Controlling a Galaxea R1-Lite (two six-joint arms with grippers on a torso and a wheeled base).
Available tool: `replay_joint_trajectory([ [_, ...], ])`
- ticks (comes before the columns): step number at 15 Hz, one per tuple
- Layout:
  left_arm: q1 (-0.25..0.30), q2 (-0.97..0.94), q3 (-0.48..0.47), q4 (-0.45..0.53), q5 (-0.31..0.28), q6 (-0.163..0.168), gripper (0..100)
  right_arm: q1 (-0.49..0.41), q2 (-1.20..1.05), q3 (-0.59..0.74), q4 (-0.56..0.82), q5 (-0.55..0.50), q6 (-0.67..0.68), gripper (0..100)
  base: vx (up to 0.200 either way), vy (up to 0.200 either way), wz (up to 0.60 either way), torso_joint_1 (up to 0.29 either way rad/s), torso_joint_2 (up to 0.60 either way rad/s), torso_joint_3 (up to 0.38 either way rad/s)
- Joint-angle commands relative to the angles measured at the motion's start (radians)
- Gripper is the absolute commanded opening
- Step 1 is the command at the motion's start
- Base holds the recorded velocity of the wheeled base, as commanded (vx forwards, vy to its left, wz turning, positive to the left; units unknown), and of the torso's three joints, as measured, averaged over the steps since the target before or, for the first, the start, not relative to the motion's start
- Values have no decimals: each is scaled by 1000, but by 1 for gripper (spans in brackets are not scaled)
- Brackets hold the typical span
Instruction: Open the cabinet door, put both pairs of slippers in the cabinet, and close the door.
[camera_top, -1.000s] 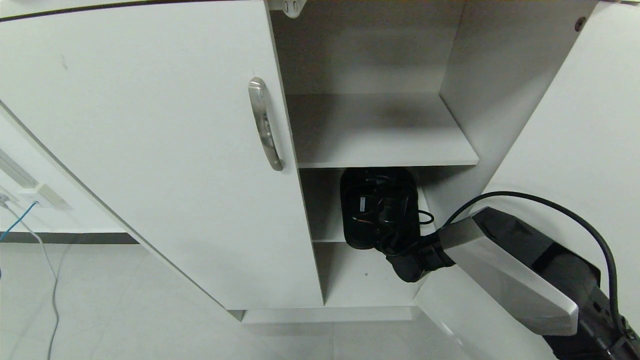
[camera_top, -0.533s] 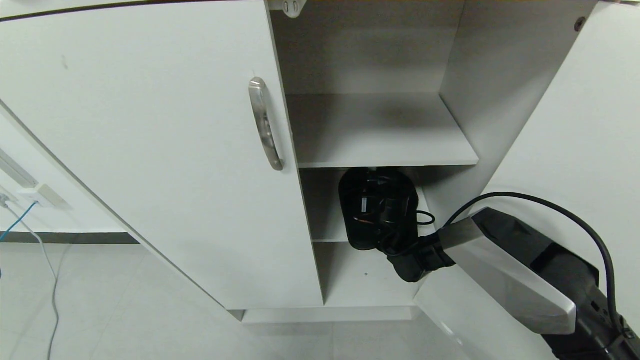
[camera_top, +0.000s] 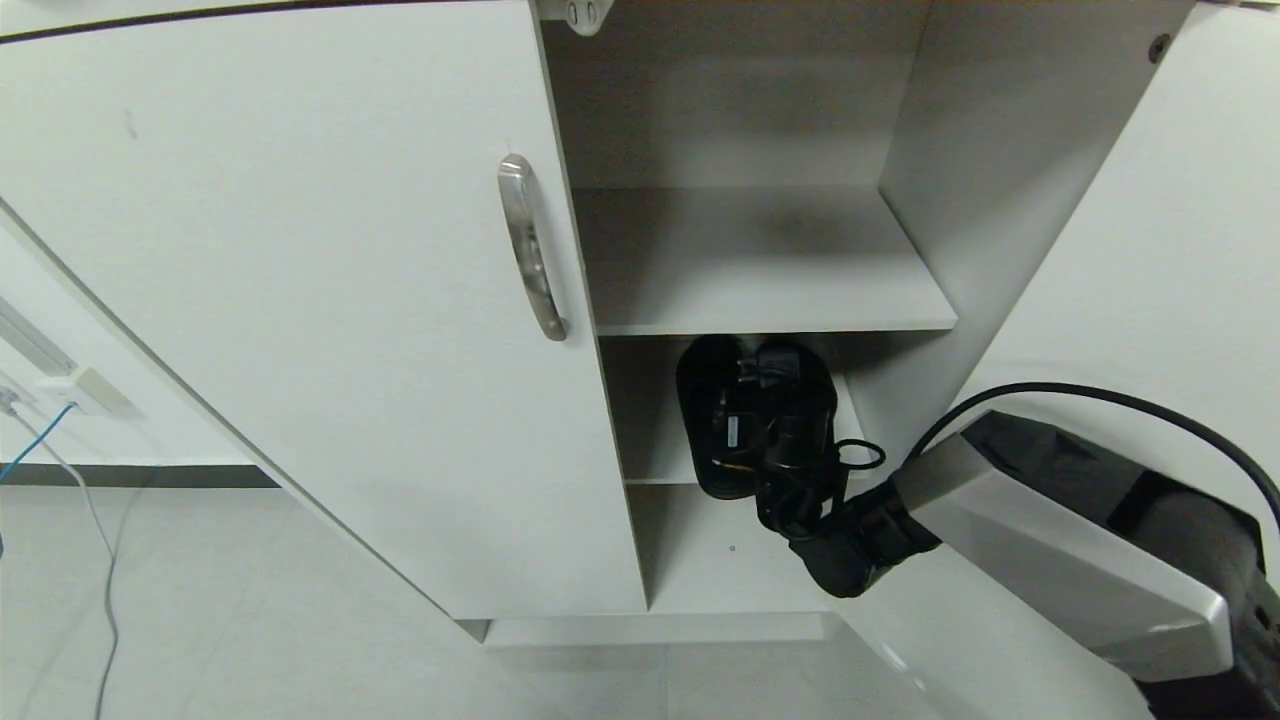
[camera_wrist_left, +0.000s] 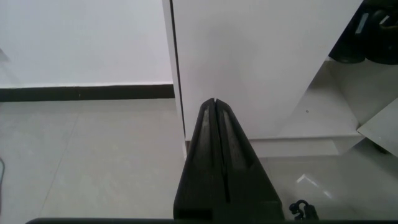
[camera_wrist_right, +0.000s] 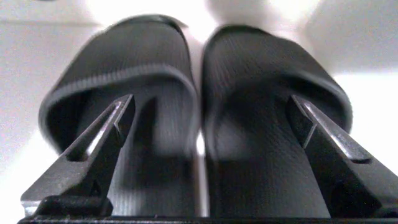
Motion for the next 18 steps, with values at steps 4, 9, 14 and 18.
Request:
replay_joint_trajectory([
  [4, 0, 0, 1, 0, 1, 2, 0, 74, -198, 303, -124, -15, 0, 100, 0, 0, 0, 0, 0, 0],
  [9, 0, 0, 1, 0, 1, 2, 0, 152, -262, 470, -148, -16, 18, 100, 0, 0, 0, 0, 0, 0],
  [14, 0, 0, 1, 0, 0, 2, 0, 181, -339, 585, -147, -15, 72, 100, -160, 0, 0, 0, 2, 1],
  [18, 0, 0, 0, 0, 1, 0, 0, 181, -340, 590, -145, -16, 72, 100, -150, 0, 0, 2, 2, -1],
])
